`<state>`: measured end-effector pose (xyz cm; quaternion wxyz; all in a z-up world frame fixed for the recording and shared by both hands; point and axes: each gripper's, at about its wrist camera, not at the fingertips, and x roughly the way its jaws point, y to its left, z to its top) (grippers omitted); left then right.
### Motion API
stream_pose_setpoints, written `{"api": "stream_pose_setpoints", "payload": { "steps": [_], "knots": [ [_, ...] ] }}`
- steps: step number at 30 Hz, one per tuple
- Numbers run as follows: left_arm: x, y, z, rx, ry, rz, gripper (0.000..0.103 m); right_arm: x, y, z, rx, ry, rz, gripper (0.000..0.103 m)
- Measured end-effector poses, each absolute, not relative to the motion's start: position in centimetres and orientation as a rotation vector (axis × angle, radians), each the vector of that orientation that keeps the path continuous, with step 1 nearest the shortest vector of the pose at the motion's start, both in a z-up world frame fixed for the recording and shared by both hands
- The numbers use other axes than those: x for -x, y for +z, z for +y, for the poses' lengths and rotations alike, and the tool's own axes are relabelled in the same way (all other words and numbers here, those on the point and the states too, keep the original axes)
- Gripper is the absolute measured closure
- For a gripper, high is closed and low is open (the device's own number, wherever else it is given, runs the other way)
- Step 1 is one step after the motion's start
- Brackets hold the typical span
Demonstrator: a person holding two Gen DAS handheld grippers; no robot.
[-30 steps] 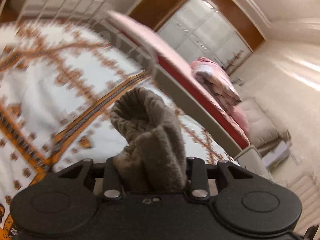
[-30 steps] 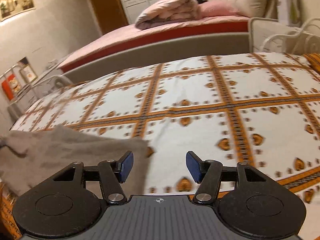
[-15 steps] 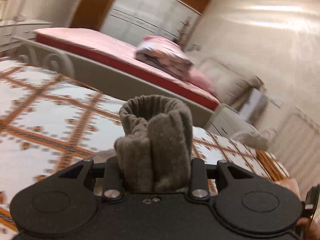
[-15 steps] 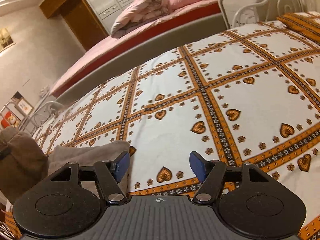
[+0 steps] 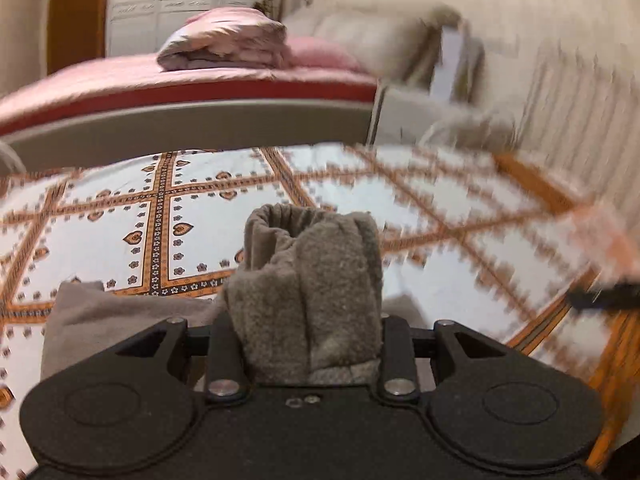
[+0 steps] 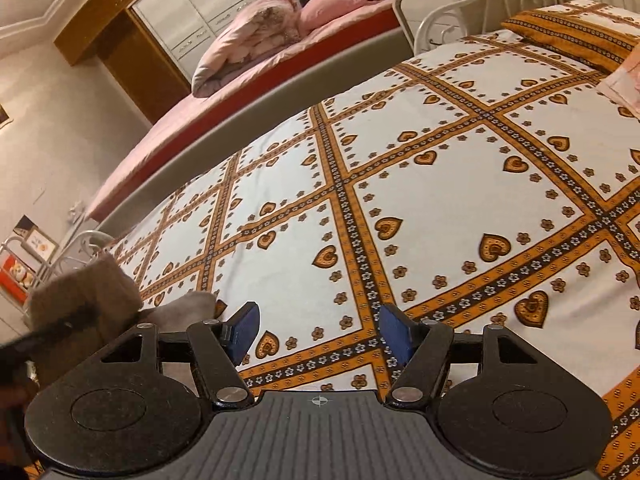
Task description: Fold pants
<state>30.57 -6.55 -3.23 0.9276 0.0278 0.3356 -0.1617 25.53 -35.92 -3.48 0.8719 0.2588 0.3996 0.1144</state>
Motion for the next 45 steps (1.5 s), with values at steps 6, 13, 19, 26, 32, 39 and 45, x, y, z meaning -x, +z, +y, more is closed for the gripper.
{"api": "stream_pose_setpoints", "payload": {
  "steps": [6, 13, 19, 26, 32, 39, 45],
  "knots": [
    [-30.2, -4.6, -10.8, -0.280, -0.352, 0.683, 0.080, -25.3, -3.6, -36.2, -0.535, 0.244, 0.843, 0.037],
    [-29.3, -5.5, -13.7, -0.343, -0.412, 0.672, 0.067, -25.3, -4.0, -36.2, -0.525, 0.234, 0.863, 0.036],
    [-28.3, -4.5, -13.8, -0.196, -0.600, 0.645, 0.023, -25.5, -4.0, -35.7, -0.521, 0.222, 0.870, 0.035],
    [-29.5, -2.1, -5.6, 0.006, -0.427, 0.634, 0.025, -26.1, -2.1, -32.8, -0.567, 0.377, 0.802, 0.035],
    [-29.9, -2.1, 4.9, 0.174, -0.232, 0.704, 0.024, -28.2, -2.6, -26.1, -0.633, 0.638, 0.856, 0.035],
    [-28.3, -1.9, 13.0, 0.251, -0.104, 0.733, 0.023, -31.1, -4.9, -21.7, -0.661, 0.691, 0.948, 0.051],
    [-26.8, -2.1, 16.5, 0.266, -0.068, 0.744, 0.023, -32.4, -6.7, -19.2, -0.603, 0.677, 1.007, 0.055]
  ]
}}
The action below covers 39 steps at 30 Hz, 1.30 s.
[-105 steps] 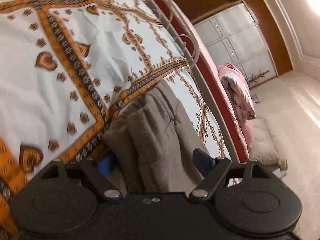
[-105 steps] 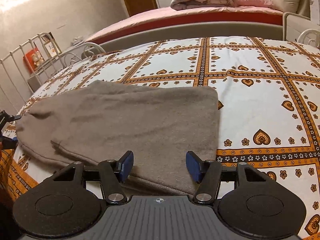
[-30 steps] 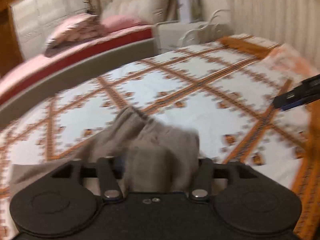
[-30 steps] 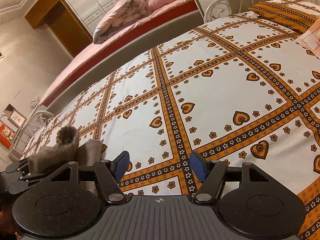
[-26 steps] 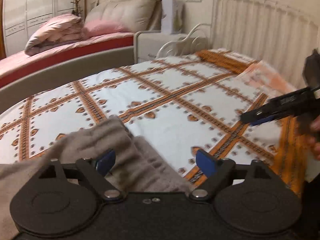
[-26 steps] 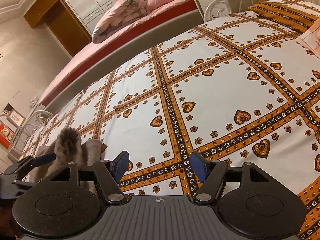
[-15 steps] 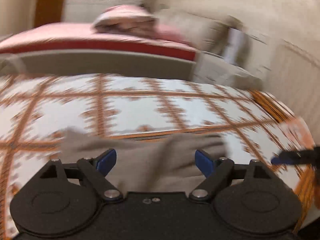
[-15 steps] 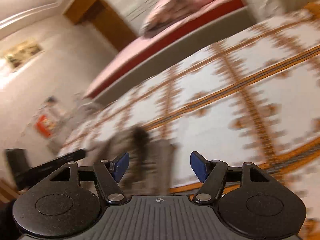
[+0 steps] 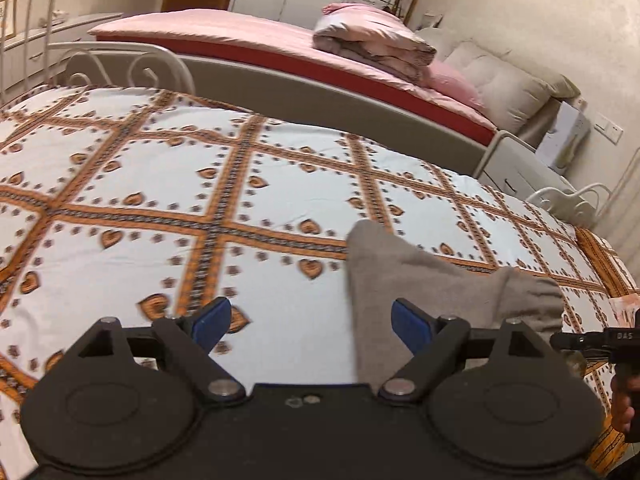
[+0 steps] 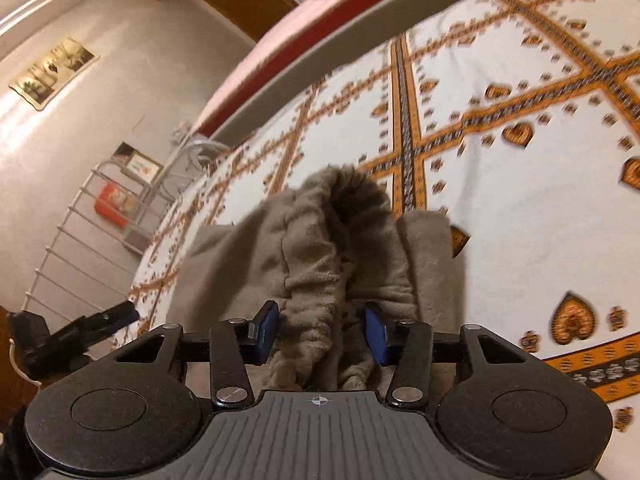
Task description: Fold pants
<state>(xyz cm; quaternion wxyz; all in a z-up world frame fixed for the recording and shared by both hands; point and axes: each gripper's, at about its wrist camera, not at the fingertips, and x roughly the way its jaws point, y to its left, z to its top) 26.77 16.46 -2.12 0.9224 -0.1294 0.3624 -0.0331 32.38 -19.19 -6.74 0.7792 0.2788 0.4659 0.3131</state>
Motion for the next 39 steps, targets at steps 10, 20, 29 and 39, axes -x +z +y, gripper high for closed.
{"api": "stream_pose_setpoints", "payload": {
  "steps": [10, 20, 29, 39],
  "knots": [
    [-26.6, -2.7, 17.7, 0.285, -0.047, 0.766, 0.022, -31.3, -3.7, -19.5, -0.610, 0.737, 0.875, 0.085],
    [-27.5, -3.2, 14.9, 0.242, -0.134, 0.784, 0.022, -32.1, -7.4, -22.7, -0.669, 0.567, 1.004, 0.082],
    [-28.4, -3.9, 12.3, 0.173, -0.183, 0.805, 0.021, -30.0, -4.7, -21.4, -0.464, 0.606, 0.883, 0.082],
    [-29.2, -5.0, 10.7, 0.140, -0.219, 0.829, 0.020, -29.4, -3.8, -23.5, -0.493, 0.556, 0.829, 0.024]
  ]
}}
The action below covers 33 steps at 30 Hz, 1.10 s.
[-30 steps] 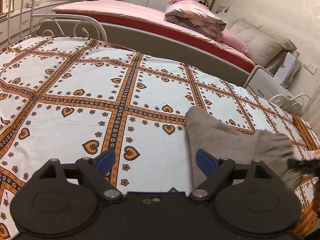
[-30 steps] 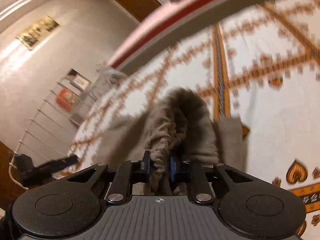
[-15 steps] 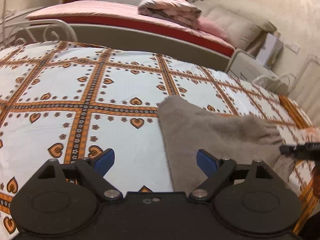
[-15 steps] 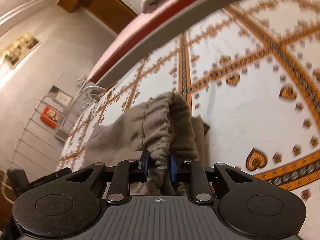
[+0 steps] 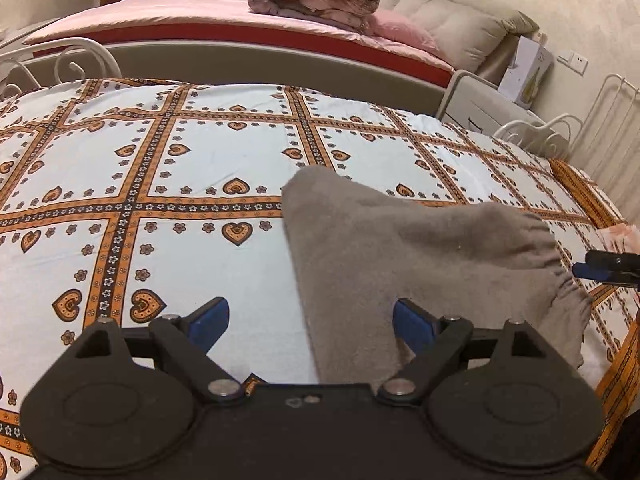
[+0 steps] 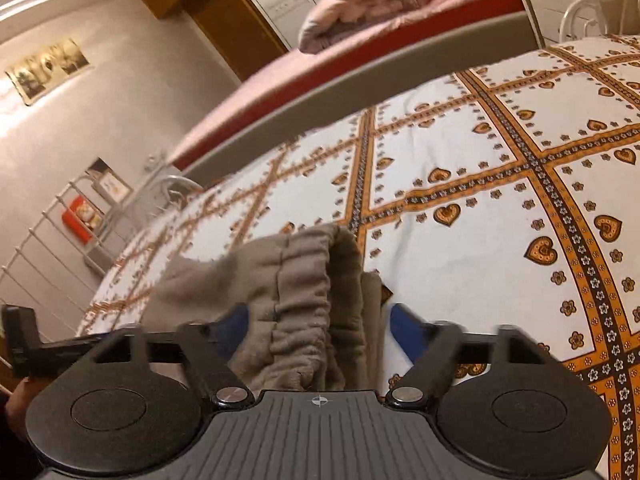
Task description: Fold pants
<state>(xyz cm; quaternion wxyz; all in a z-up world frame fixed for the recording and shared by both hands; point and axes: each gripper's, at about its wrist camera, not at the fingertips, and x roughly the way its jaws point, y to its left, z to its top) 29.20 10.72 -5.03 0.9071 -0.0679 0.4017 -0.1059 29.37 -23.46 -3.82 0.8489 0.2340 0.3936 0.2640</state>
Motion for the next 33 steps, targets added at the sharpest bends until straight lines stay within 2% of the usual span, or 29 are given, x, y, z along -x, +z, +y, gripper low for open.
{"api": "stream_pose_setpoints", "payload": {
  "steps": [8, 12, 15, 18, 19, 22, 23, 24, 25, 28, 31, 32, 33],
  "knots": [
    [-31.0, -7.7, 11.7, 0.367, -0.376, 0.937, 0.022, -31.2, -8.2, -23.8, -0.635, 0.583, 1.042, 0.024],
    [-31.8, -9.2, 11.9, 0.429, -0.445, 0.962, 0.019, -31.9, -10.0, -24.8, -0.795, 0.615, 1.062, 0.024],
    [-32.4, -10.5, 13.4, 0.587, -0.506, 0.950, 0.018, -32.6, -11.1, -25.3, -0.905, 0.658, 1.066, 0.024],
    [-33.2, -11.9, 14.4, 0.717, -0.539, 0.950, 0.019, -33.3, -11.2, -24.9, -0.893, 0.690, 1.081, 0.024],
    [-33.5, -12.1, 14.4, 0.728, -0.541, 0.953, 0.021, -33.5, -11.1, -24.5, -0.878, 0.701, 1.085, 0.024],
    [-34.7, -12.3, 13.6, 0.706, -0.533, 0.961, 0.037, -34.2, -10.9, -23.4, -0.836, 0.716, 1.087, 0.024],
    [-35.0, -12.4, 13.4, 0.695, -0.523, 0.962, 0.049, -34.4, -10.8, -23.1, -0.830, 0.711, 1.081, 0.026],
    [-35.2, -12.5, 13.5, 0.702, -0.518, 0.960, 0.061, -34.6, -10.7, -22.8, -0.820, 0.705, 1.074, 0.033],
    [-35.4, -12.6, 13.8, 0.728, -0.515, 0.951, 0.065, -34.8, -10.6, -22.5, -0.801, 0.703, 1.071, 0.048],
    [-35.8, -12.2, 14.7, 0.785, -0.530, 0.900, 0.070, -35.1, -9.5, -22.1, -0.807, 0.721, 1.034, 0.054],
    [-37.2, -10.9, 14.7, 0.762, -0.558, 0.827, 0.070, -36.7, -7.3, -21.7, -0.791, 0.772, 0.948, 0.055],
    [-38.2, -10.5, 14.8, 0.766, -0.559, 0.800, 0.075, -37.7, -6.7, -21.5, -0.787, 0.786, 0.919, 0.055],
    [-39.1, -10.2, 14.8, 0.763, -0.562, 0.778, 0.075, -38.8, -6.2, -21.3, -0.778, 0.793, 0.898, 0.055]
  ]
}}
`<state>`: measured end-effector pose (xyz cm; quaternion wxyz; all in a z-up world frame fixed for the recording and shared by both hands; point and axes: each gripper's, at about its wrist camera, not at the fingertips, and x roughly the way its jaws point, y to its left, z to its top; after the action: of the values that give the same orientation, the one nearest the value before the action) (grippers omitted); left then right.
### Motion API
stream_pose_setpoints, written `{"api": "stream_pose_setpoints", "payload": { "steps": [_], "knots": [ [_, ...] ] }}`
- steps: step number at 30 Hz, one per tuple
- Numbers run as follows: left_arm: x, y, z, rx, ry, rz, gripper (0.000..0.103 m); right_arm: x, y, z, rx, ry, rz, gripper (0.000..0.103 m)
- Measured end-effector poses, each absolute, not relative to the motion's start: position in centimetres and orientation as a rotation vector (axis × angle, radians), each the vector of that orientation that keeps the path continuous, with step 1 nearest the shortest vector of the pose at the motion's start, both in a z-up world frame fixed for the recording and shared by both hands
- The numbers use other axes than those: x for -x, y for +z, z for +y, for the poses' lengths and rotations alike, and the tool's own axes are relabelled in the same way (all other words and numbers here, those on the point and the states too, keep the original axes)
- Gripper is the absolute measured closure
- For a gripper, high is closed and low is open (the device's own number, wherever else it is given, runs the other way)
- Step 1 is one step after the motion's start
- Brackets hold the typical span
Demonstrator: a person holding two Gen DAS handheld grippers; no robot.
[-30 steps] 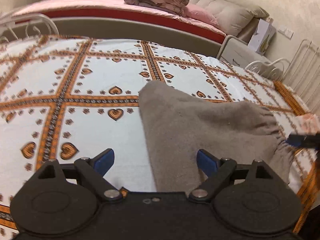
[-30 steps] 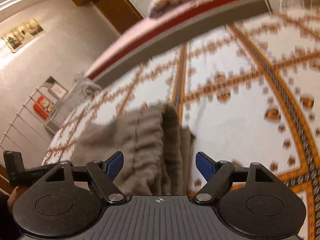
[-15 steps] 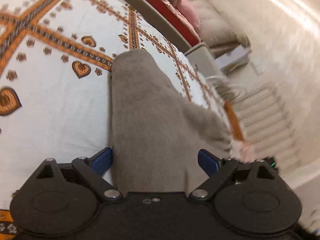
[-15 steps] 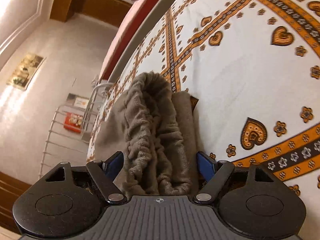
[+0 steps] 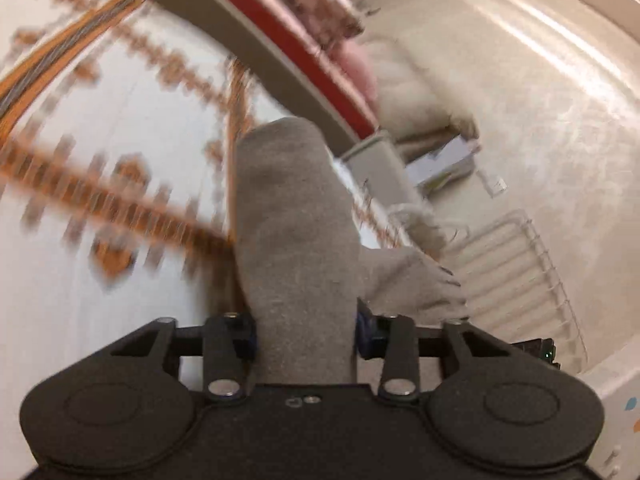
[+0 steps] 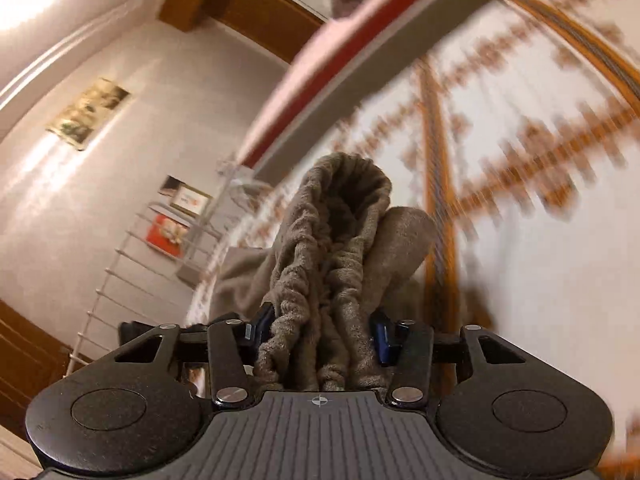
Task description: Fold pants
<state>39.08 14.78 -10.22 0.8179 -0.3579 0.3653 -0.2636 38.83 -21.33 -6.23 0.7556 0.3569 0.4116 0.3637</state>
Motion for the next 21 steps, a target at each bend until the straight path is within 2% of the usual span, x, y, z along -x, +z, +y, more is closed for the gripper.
{"api": "stream_pose_setpoints", "payload": {
  "steps": [7, 9, 10, 12, 14, 15, 16, 17, 21],
  "knots": [
    [-46.9, -10.2, 12.8, 0.702, -0.499, 0.726, 0.073, -47.6, -7.1, -21.2, -0.755, 0.720, 0.876, 0.055],
    [-48.0, -11.7, 11.4, 0.618, -0.406, 0.775, 0.052, -49.1, -9.0, -21.5, -0.706, 0.635, 0.925, 0.046],
    [-48.0, -12.2, 10.7, 0.596, -0.404, 0.755, 0.050, -49.5, -10.3, -21.6, -0.670, 0.570, 0.977, 0.033],
    [-47.1, -12.1, 9.7, 0.517, -0.437, 0.684, 0.037, -49.4, -11.8, -22.2, -0.693, 0.606, 0.941, 0.030],
    [-46.8, -11.2, 9.5, 0.481, -0.428, 0.702, 0.032, -48.5, -11.4, -22.5, -0.692, 0.623, 0.910, 0.028],
    [-46.4, -10.7, 9.6, 0.469, -0.410, 0.699, 0.017, -48.0, -10.8, -22.7, -0.675, 0.607, 0.900, 0.027],
    [-45.5, -10.0, 9.8, 0.447, -0.367, 0.684, 0.008, -47.2, -10.2, -23.2, -0.655, 0.580, 0.868, 0.018],
    [-44.3, -9.3, 9.9, 0.417, -0.318, 0.658, 0.006, -46.1, -9.4, -23.9, -0.644, 0.552, 0.819, 0.001],
    [-41.1, -6.9, 10.1, 0.353, -0.254, 0.655, 0.006, -41.8, -7.1, -26.7, -0.621, 0.496, 0.761, 0.000]
  ]
}}
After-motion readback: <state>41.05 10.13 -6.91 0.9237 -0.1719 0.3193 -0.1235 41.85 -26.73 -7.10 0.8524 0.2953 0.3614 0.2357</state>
